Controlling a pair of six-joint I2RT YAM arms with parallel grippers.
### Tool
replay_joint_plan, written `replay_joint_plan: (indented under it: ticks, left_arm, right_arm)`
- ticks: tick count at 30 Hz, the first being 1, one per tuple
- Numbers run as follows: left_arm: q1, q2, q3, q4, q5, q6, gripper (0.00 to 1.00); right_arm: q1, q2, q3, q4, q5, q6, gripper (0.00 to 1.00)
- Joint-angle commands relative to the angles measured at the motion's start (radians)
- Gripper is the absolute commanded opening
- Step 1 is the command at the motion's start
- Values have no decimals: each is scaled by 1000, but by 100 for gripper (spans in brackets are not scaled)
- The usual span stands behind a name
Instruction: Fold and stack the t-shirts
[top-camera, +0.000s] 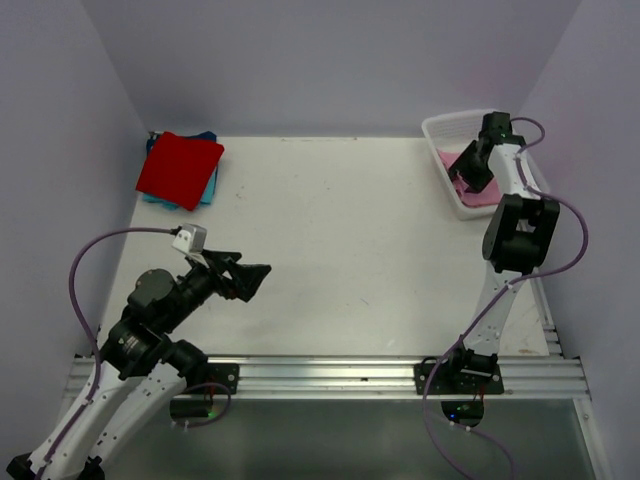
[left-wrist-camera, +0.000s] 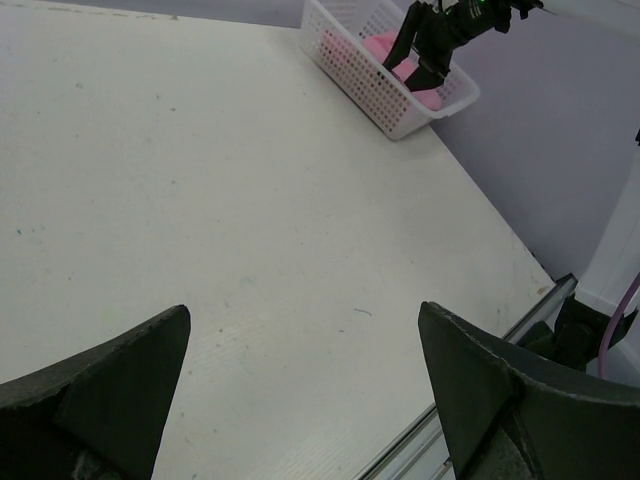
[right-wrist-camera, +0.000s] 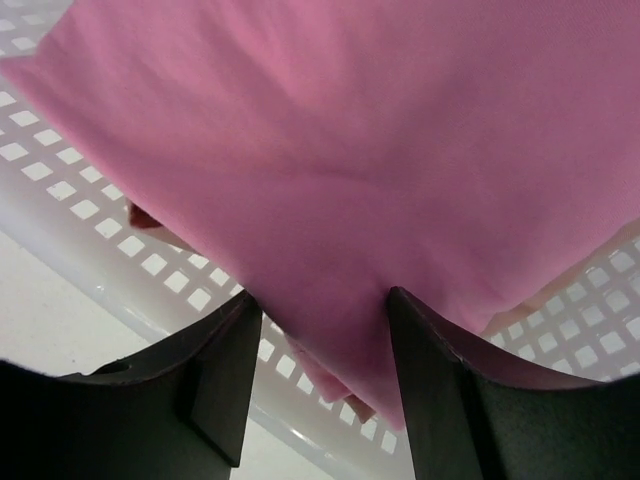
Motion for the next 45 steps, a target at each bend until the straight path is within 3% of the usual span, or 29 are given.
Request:
replay_joint_plan:
  ticks: [1, 2, 3, 6, 10, 13, 22, 31, 33, 39, 45]
  left_arm:
    - [-4, 8, -19, 45, 8, -16, 100]
    - [-4, 9, -21, 47, 9, -16, 100]
    - [-4, 12, -21, 47, 8, -16, 100]
    - [-4, 14, -12, 32, 3, -10, 100]
    - [-4, 5, -5, 21, -5, -10, 100]
    - [-4, 2, -5, 19, -5, -11, 100]
    - [-4, 11, -27, 58, 11, -14, 100]
    - [-4, 23, -76, 79, 5, -22, 100]
    - [-4, 20, -91, 73, -6, -24, 100]
    - [-2, 22, -105, 74, -5, -40, 100]
    - [-4, 20, -99, 64, -5, -47, 100]
  right_arm:
    - [17, -25, -45, 46, -45, 5, 54]
    - [19, -19, -49, 51, -45, 6, 49]
    - [17, -10, -47, 50, -39, 6, 30]
    - [19, 26, -36, 53, -34, 6, 0]
    - [19, 9, -49, 91, -63, 0, 0]
    - [19, -116, -136, 210, -69, 0, 0]
    - [39, -699, -525, 686, -198, 12, 0]
    - [160, -925, -625, 729, -597, -46, 0]
    - [223, -954, -647, 696, -574, -93, 0]
    - [224, -979, -665, 610, -407, -145, 0]
    - [221, -797, -512, 539, -153, -129, 0]
